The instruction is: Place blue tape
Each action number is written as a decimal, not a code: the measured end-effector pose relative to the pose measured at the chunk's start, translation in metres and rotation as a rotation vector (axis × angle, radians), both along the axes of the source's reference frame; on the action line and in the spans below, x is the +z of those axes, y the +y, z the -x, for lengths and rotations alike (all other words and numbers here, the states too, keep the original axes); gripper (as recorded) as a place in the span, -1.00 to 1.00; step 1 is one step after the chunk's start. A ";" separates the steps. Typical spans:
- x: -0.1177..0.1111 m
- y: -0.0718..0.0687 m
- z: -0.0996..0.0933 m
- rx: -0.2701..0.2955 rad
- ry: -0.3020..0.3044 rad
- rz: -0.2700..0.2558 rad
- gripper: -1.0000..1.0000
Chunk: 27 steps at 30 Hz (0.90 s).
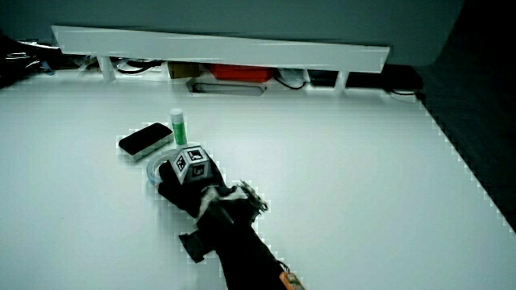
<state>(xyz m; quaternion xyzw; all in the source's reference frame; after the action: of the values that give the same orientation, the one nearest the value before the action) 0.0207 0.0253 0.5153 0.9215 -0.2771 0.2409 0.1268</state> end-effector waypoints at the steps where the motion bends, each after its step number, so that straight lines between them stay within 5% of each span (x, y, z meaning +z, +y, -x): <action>1: -0.001 0.000 0.001 0.002 -0.012 0.008 0.00; 16: 0.011 0.003 0.005 -0.021 0.077 0.068 0.00; 21: 0.012 0.004 0.004 -0.019 0.065 0.081 0.00; 27: 0.014 0.003 -0.001 -0.008 0.058 0.107 -0.27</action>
<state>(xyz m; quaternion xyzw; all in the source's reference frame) 0.0217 0.0287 0.5293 0.9188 -0.2638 0.2281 0.1849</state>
